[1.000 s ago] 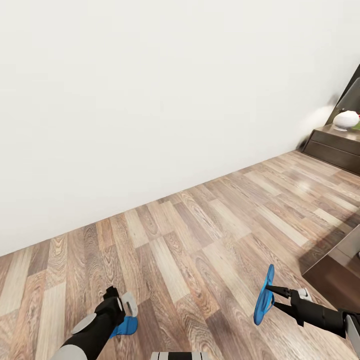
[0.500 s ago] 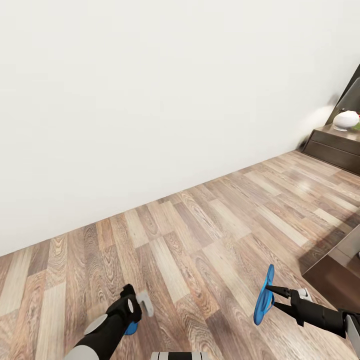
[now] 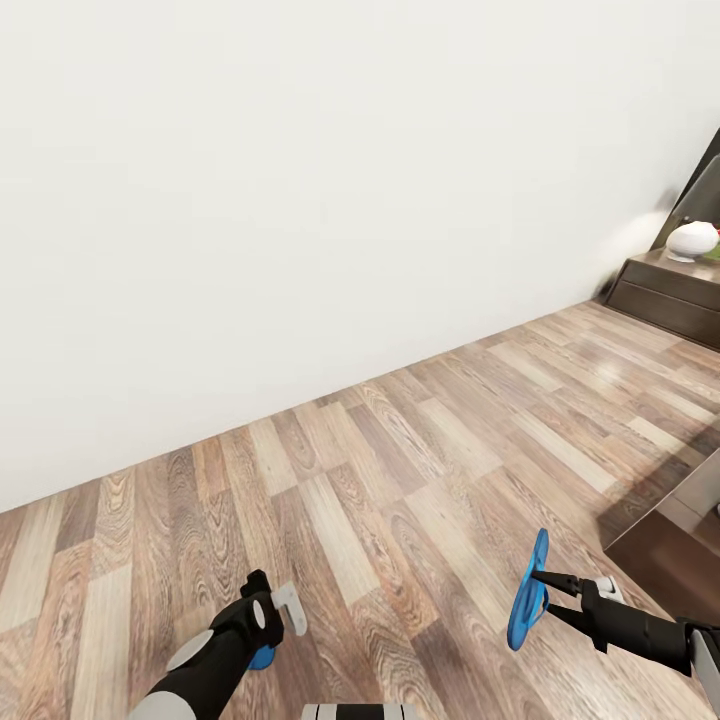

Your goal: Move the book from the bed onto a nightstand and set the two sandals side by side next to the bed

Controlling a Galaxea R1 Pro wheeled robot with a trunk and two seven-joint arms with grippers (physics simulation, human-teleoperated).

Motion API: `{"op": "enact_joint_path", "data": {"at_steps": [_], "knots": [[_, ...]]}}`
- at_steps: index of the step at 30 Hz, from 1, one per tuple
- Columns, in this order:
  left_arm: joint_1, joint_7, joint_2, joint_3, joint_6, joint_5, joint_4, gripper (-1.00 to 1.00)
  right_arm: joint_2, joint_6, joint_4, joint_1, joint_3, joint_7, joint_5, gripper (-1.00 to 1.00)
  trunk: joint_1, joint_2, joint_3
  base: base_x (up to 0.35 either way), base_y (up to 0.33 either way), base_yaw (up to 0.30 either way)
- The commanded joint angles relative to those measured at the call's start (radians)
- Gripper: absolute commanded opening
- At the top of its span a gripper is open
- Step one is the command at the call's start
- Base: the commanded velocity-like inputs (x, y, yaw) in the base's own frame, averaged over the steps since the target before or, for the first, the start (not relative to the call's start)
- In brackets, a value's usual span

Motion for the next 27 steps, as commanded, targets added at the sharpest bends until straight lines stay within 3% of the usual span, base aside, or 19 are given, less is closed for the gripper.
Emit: {"op": "enact_joint_path", "data": {"at_steps": [1, 5, 21, 27], "knots": [[0.0, -0.006, 0.0, -0.001, 0.004, -0.008, -0.002, 1.0, 0.0, 0.007, 0.0, 0.0, -0.001, -0.001, -0.004, -1.0, 0.0, 0.0, -0.001, 0.0, 0.0, 0.0], [0.0, -0.005, 0.0, -0.002, 0.005, -0.008, -0.002, 1.0, 0.0, 0.007, 0.0, 0.0, -0.001, -0.001, -0.004, -1.0, 0.0, 0.0, -0.001, 0.0, 0.0, 0.0], [0.0, -0.003, 0.0, 0.0, 0.053, -0.008, -0.003, 1.0, 0.0, 0.007, 0.0, 0.0, -0.001, -0.001, -0.004, -1.0, 0.007, -0.004, -0.063, 0.0, 0.0, 0.0], [0.0, -0.002, 0.001, 0.0, 0.054, -0.008, -0.003, 1.0, 0.0, 0.007, 0.0, 0.0, -0.001, -0.001, -0.004, -1.0, 0.007, -0.004, -0.063, 0.0, 0.0, 0.0]]}}
